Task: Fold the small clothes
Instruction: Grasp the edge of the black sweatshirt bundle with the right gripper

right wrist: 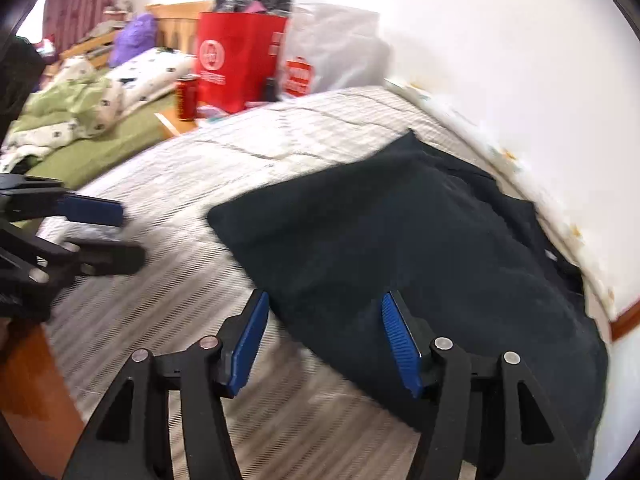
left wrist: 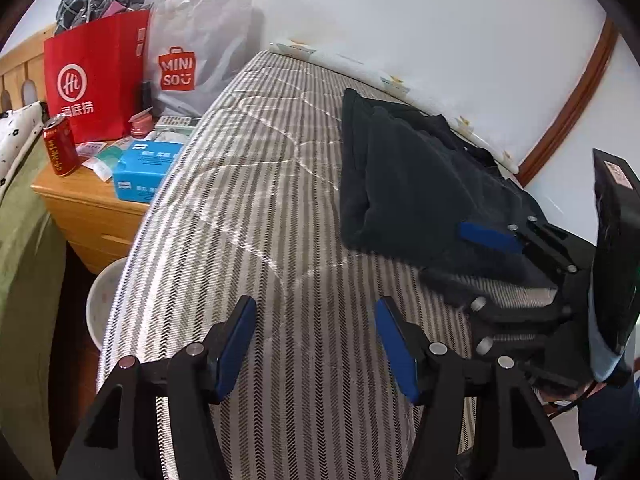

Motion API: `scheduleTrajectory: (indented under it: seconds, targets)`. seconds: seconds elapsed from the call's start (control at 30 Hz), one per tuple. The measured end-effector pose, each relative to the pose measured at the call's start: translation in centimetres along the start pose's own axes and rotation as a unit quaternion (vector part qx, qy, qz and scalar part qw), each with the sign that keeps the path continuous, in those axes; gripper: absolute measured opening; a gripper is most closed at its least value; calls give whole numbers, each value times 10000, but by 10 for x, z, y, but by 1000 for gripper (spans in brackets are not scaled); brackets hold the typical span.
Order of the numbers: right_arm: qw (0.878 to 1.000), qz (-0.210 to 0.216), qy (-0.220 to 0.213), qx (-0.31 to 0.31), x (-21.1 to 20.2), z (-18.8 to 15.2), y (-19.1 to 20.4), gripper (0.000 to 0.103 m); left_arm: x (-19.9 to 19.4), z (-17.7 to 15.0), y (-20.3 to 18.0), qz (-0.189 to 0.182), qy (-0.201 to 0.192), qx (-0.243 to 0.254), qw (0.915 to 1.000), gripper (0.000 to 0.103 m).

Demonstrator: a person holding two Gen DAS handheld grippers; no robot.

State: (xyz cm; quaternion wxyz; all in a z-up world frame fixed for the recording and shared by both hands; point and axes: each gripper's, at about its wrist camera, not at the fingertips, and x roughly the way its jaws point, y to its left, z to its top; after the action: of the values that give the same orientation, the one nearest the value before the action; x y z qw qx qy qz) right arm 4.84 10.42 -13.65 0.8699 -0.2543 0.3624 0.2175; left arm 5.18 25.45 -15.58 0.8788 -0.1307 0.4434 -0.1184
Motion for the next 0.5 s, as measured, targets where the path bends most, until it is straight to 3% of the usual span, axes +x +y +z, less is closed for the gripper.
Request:
scheduleTrajectory:
  seconds: [0.1, 0.3, 0.4, 0.43, 0.5]
  targets:
    - [9995, -162, -5, -285, 7, 2, 11, 59, 1, -1, -2, -36, -36, 60, 10000, 61]
    - [9995, -228, -157, -129, 26, 13, 4, 57, 0, -3, -2, -66, -72, 96, 9999, 63]
    - [9988, -399, -257, -83, 33, 18, 2, 37, 1, -3, -3, -49, -81, 69, 9999, 64]
    - [9985, -478, -272, -7, 33, 20, -2, 21, 1, -3, -4, -26, -83, 66, 9999, 64]
    - [9987, -272, -357, 260, 26, 23, -12, 14, 2, -2, -7, -3, -69, 81, 9999, 64]
